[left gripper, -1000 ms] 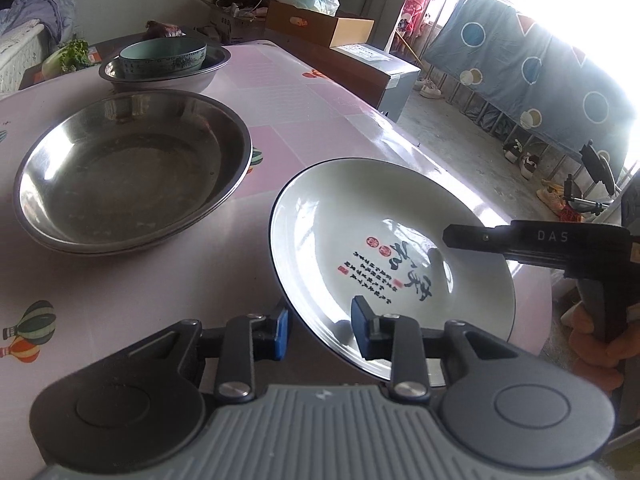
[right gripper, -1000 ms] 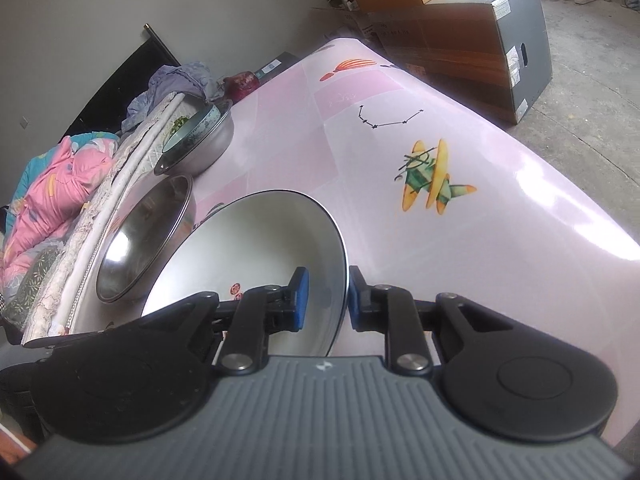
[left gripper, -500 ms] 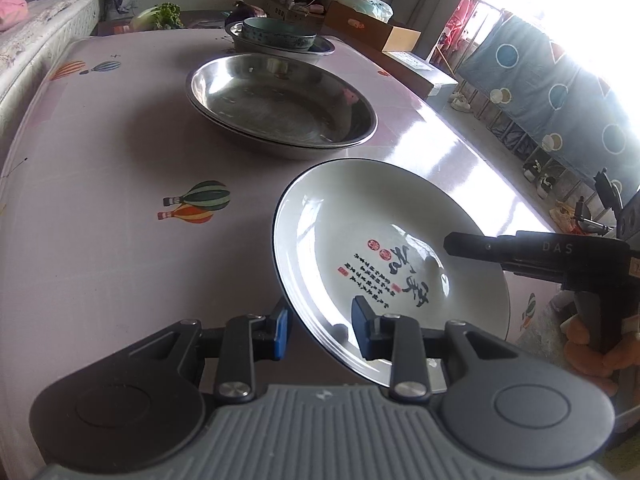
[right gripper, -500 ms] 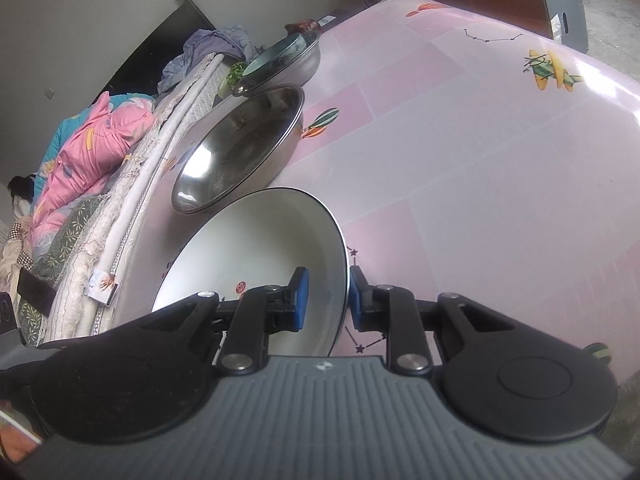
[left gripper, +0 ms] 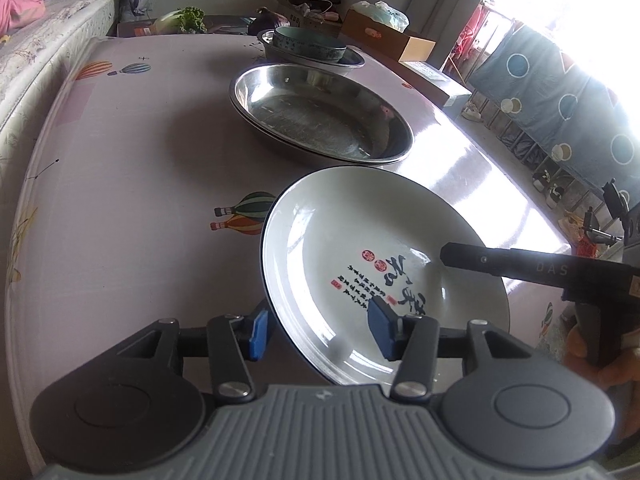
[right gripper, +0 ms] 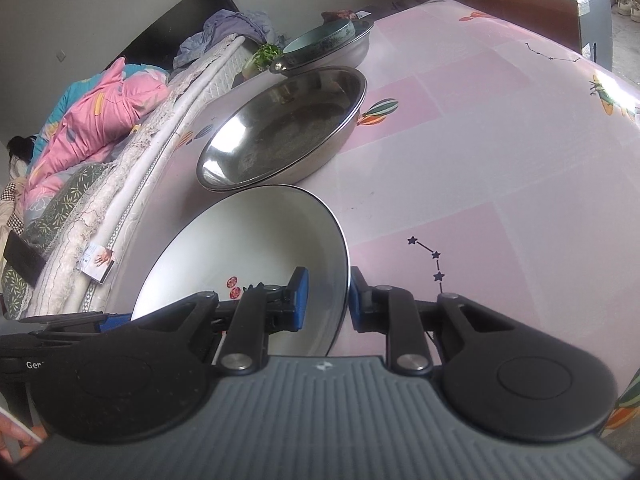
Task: Organize plates and bowls
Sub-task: 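Lift the white plate with both grippers toward the stacked steel plates, then hold the white plate raised with both grippers beside the steel plates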
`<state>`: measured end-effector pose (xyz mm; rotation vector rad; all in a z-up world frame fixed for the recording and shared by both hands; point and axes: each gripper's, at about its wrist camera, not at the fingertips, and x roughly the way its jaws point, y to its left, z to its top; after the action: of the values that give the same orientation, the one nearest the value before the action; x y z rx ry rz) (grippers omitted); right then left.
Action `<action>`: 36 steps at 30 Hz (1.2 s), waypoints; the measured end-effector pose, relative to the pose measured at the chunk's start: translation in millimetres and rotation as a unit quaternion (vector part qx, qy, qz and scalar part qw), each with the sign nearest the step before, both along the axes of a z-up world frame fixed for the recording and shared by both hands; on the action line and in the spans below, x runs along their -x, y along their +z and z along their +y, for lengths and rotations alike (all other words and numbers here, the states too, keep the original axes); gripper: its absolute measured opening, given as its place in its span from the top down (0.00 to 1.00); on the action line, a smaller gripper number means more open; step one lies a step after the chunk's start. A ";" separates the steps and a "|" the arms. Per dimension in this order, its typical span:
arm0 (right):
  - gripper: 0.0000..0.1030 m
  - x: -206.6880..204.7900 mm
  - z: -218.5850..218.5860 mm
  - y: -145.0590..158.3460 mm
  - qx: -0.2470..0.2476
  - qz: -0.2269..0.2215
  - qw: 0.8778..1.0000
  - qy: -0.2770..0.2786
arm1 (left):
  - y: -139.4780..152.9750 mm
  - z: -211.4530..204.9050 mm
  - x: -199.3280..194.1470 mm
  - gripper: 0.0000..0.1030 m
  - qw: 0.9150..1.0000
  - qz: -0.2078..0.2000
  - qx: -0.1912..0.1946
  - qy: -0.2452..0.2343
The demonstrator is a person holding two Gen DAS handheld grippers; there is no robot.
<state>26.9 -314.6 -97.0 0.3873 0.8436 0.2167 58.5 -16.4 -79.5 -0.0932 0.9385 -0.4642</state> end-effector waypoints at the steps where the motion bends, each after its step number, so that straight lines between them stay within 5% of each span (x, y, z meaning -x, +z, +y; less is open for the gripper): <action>1: 0.80 2.4 -1.0 1.0 0.013 -0.003 1.000 0.002 | 0.0 -1.7 -0.8 0.50 1.000 -0.004 -0.006 -0.002; 10: 0.79 13.5 11.8 3.2 0.076 -0.030 0.996 0.021 | -2.5 -21.3 0.4 0.39 0.996 -0.042 -0.067 -0.040; 36: 0.72 19.4 21.8 4.0 0.097 -0.038 0.994 0.020 | 0.9 -25.5 2.1 0.39 0.996 -0.033 -0.078 -0.019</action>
<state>7.6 -292.8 -93.0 0.1799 0.7898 0.1835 56.4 -41.9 -78.6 0.0816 0.9096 -0.4241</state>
